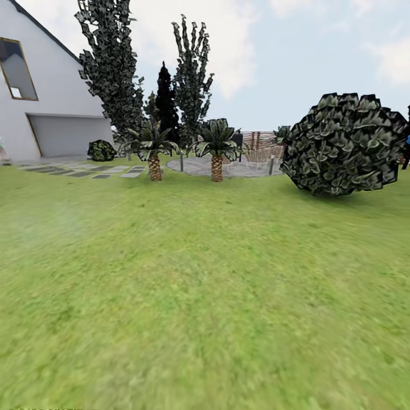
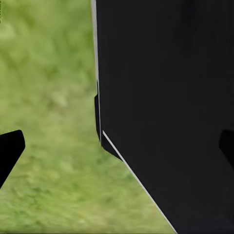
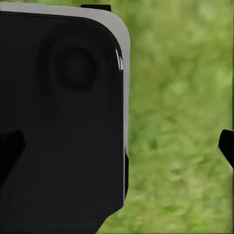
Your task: Take the three Easter eggs out of the wicker basket on the lawn in the garden, then place them on the lawn next to a single tree (choose any tree) so that all three eggs are next to the same tree and none are left in the basket.
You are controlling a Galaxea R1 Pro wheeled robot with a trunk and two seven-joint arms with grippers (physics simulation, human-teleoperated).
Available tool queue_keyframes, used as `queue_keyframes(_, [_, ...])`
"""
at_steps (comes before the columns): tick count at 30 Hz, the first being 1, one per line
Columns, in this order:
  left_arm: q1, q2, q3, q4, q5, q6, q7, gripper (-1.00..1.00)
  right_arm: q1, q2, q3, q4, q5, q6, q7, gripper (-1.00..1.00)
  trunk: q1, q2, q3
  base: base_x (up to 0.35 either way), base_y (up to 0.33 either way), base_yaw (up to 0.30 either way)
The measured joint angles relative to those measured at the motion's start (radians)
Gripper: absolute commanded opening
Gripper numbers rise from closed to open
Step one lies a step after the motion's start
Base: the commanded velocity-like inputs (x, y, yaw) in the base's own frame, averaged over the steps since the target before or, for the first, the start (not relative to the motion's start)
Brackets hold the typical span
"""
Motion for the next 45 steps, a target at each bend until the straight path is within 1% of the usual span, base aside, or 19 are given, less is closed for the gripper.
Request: queue_keyframes(45, [0.000, 0.001, 0.000, -0.001, 0.000, 0.000, 0.000, 1.00, 0.000, 0.001, 0.001, 0.000, -0.002, 0.000, 0.000, 1.00, 0.000, 0.000, 0.000, 0.330, 0.000, 0.290])
